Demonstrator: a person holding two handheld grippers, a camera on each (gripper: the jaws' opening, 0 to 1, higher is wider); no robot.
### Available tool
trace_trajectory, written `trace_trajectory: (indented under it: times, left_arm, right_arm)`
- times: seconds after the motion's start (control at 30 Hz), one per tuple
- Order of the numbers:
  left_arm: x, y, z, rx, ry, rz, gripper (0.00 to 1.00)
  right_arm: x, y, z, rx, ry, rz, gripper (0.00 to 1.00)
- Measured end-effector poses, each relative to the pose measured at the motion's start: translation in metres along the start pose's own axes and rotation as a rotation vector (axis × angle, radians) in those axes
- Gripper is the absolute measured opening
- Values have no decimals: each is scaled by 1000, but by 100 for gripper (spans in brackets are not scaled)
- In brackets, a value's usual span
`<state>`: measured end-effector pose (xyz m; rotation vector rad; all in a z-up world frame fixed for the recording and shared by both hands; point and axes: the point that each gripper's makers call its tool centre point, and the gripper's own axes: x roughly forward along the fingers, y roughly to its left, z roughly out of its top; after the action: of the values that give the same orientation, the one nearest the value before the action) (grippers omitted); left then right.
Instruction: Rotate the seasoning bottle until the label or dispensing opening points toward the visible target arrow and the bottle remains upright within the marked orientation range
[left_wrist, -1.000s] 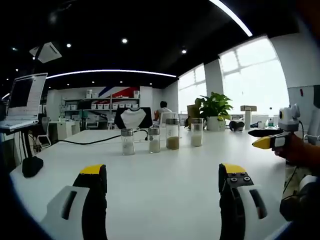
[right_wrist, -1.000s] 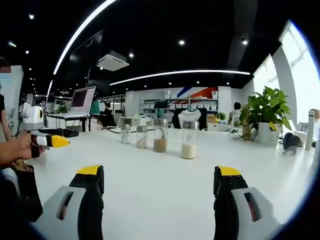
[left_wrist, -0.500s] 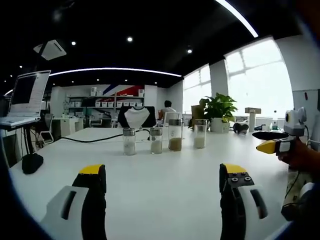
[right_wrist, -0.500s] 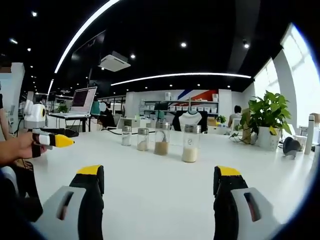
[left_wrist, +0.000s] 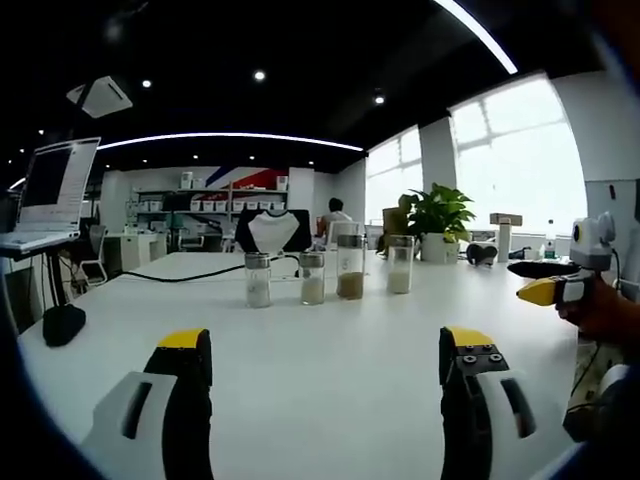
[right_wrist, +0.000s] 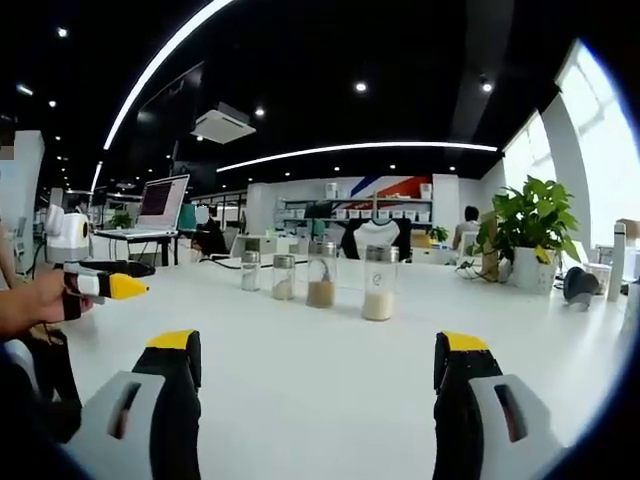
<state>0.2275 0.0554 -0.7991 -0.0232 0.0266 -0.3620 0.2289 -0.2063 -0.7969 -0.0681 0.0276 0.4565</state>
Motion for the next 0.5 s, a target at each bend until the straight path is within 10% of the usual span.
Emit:
trace_trajectory:
  times: [0.5]
  left_arm:
    - [-2,1,10,12,-15,8,99]
  right_arm:
    - [2,-8,11,76,-57,-77,99]
